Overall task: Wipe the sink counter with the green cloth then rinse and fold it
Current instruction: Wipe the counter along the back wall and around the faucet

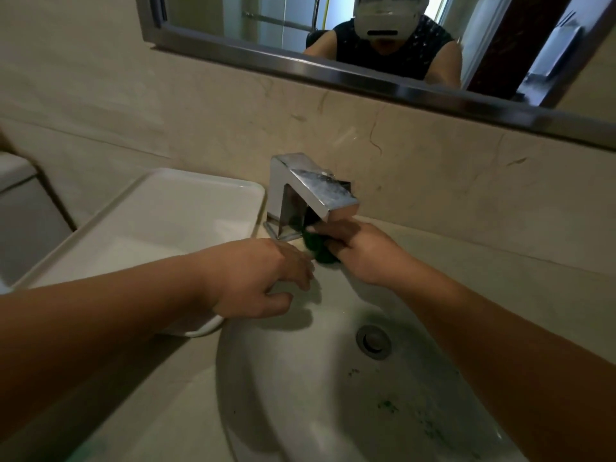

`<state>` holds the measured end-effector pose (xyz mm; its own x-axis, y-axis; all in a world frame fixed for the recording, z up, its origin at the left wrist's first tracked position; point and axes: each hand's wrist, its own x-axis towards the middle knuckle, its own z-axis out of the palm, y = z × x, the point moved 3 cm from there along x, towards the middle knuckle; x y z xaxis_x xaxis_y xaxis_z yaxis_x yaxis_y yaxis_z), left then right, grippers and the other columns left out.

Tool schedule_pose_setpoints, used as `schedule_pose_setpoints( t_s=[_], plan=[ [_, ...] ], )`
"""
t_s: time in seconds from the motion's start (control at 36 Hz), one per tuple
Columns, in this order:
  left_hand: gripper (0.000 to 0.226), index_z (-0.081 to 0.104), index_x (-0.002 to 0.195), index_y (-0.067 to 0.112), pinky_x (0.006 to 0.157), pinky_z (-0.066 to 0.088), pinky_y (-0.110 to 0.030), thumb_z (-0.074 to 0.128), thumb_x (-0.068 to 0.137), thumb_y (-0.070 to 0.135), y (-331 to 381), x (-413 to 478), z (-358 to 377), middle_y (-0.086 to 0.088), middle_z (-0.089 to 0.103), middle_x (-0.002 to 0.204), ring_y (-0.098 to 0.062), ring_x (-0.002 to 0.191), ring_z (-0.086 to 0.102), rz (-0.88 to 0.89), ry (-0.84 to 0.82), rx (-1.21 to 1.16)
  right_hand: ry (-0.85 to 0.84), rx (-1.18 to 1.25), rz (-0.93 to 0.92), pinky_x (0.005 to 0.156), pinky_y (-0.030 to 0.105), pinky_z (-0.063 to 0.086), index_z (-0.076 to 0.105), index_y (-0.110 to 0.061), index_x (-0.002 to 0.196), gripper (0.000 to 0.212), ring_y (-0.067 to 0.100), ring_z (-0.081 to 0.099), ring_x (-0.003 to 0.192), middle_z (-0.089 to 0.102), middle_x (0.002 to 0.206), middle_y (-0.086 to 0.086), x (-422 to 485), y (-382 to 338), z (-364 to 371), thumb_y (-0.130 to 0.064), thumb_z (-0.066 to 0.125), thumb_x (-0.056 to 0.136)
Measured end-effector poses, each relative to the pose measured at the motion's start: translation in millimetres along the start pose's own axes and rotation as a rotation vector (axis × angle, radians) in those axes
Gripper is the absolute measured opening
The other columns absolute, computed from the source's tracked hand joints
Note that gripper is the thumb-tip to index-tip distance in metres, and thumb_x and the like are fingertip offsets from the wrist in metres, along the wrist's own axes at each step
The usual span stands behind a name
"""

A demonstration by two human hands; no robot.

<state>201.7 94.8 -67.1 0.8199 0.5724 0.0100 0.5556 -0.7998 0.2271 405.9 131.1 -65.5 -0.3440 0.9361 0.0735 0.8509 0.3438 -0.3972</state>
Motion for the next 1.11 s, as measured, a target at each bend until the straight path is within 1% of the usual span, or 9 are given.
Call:
schedule_pose_setpoints(
  t_s=[0.06,0.17,0.28,0.42,0.64,0.69,0.81,0.92,1.11],
  plan=[
    [0.05,0.073,0.128,0.025,0.114,0.046,-0.034,0.055,0.086,0.043,0.0,-2.1,-0.2,0.005,0.068,0.14,-0.012,0.135,0.057,-0.008,0.005,-0.013,-0.031,0.099,0.002,0.101,0.033,0.052,0.072,-0.033,0.127,0.04,0.018,0.065,0.113,0.069,0.131,0.0,-12.9,-5.7,-5.3,-0.008,0.058,0.099],
    [0.051,0.073,0.129,0.028,0.116,0.044,-0.033,0.052,0.086,0.047,1.7,-1.6,-1.9,0.008,0.067,0.14,-0.009,0.135,0.057,0.009,0.001,-0.028,-0.075,0.193,0.127,0.076,0.031,0.062,0.078,-0.034,0.115,0.036,0.014,0.073,0.083,0.076,0.105,-0.003,-46.1,10.2,-48.5,-0.01,0.054,0.104],
    [0.061,0.066,0.138,0.031,0.12,0.039,-0.033,0.049,0.083,0.052,2.3,1.4,-1.7,0.009,0.054,0.155,-0.007,0.145,0.046,0.002,-0.018,-0.027,0.305,0.234,0.241,0.081,0.021,0.056,0.075,-0.038,0.109,0.035,0.01,0.069,0.095,0.074,0.108,-0.008,-59.2,35.1,-86.3,-0.013,0.051,0.106],
    [0.069,0.045,0.156,0.036,0.126,0.028,-0.033,0.059,0.09,0.046,-0.3,13.8,-2.9,0.009,0.025,0.172,-0.013,0.157,0.024,-0.028,-0.055,0.028,0.313,0.114,0.242,0.088,0.023,0.047,0.075,-0.026,0.124,0.036,0.022,0.066,0.111,0.073,0.123,0.001,-25.1,29.8,-49.1,-0.011,0.048,0.105],
    [0.08,0.025,0.165,0.031,0.124,0.028,-0.028,0.065,0.097,0.041,-4.1,42.9,-0.4,0.004,0.022,0.173,-0.015,0.156,0.026,-0.065,-0.105,0.127,0.813,0.301,0.103,0.097,0.024,0.047,0.072,-0.024,0.121,0.035,0.009,0.06,0.11,0.067,0.12,-0.009,9.7,0.1,-74.8,-0.011,0.045,0.104],
    [0.08,0.026,0.165,0.031,0.124,0.027,-0.027,0.066,0.096,0.039,-7.1,46.6,2.9,0.004,0.022,0.173,-0.015,0.156,0.027,-0.081,-0.093,0.104,0.703,0.123,0.04,0.095,0.026,0.046,0.069,-0.018,0.121,0.031,0.014,0.058,0.106,0.063,0.117,-0.005,17.2,6.9,-56.5,-0.007,0.049,0.1],
    [0.081,0.029,0.164,0.033,0.122,0.034,-0.03,0.062,0.09,0.04,-6.7,53.4,2.7,0.006,0.035,0.168,-0.015,0.149,0.041,-0.084,-0.068,0.095,0.138,-0.27,0.001,0.104,0.04,0.048,0.053,-0.031,0.143,0.046,0.032,0.055,0.124,0.055,0.144,0.006,17.2,37.8,7.1,-0.031,0.049,0.097],
    [0.078,0.028,0.163,0.037,0.117,0.041,-0.033,0.065,0.094,0.039,-2.1,60.2,-0.3,0.009,0.039,0.166,-0.015,0.144,0.047,-0.118,-0.082,0.161,0.046,-0.278,-0.018,0.114,0.045,0.041,0.037,-0.041,0.155,0.051,0.026,0.043,0.144,0.038,0.164,-0.007,13.7,44.0,-3.3,-0.049,0.032,0.105],
    [0.079,0.019,0.166,0.038,0.119,0.04,-0.035,0.059,0.098,0.043,-0.5,68.1,-1.5,0.012,0.025,0.172,-0.017,0.148,0.044,-0.135,-0.123,0.216,0.001,-0.323,0.149,0.127,0.043,0.018,0.02,-0.037,0.163,0.058,0.02,0.022,0.156,0.019,0.172,-0.008,-44.0,87.3,-31.6,-0.05,0.029,0.108]
  ],
)
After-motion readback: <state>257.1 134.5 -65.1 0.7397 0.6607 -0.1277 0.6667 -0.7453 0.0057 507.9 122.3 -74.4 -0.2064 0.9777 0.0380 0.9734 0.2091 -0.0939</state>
